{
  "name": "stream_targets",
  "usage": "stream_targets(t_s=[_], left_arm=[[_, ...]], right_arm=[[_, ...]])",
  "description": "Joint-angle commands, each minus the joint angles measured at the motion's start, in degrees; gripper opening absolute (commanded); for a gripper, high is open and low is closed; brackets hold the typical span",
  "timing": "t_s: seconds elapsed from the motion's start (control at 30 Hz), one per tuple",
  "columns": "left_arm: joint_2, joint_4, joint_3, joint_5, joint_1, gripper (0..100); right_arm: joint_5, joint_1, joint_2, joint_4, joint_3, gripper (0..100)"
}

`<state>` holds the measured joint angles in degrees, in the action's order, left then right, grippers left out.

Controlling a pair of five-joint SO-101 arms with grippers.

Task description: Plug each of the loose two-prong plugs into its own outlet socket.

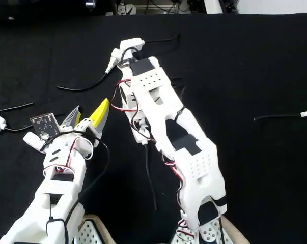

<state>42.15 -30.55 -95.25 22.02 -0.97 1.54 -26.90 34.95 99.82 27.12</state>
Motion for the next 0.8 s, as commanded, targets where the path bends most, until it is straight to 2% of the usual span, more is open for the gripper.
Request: stream_targets(t_s=[0.0,0.27,0.57,0.7,0.77], left_arm=[[1.05,-0.18,-0.92,-0.53,0.75,33],[0.44,0.09,0.48,-0.62,4.88,33],[0.35,0.26,1.19,-0.62,6.20,33],[0.35,0.62,0.66,-6.51,9.36,33],[0.35,3.43,1.19,-8.53,10.77,33]], right_arm=[[-3.08,-0.26,-3.65,1.41,2.68,1.2],[-6.15,-2.73,-6.81,1.41,2.07,1.2],[-14.51,-6.33,-15.34,1.41,-3.74,1.2],[-14.77,-8.09,-18.95,1.41,-4.00,1.2],[-14.77,-8.62,-20.26,1.41,-4.00,1.2]])
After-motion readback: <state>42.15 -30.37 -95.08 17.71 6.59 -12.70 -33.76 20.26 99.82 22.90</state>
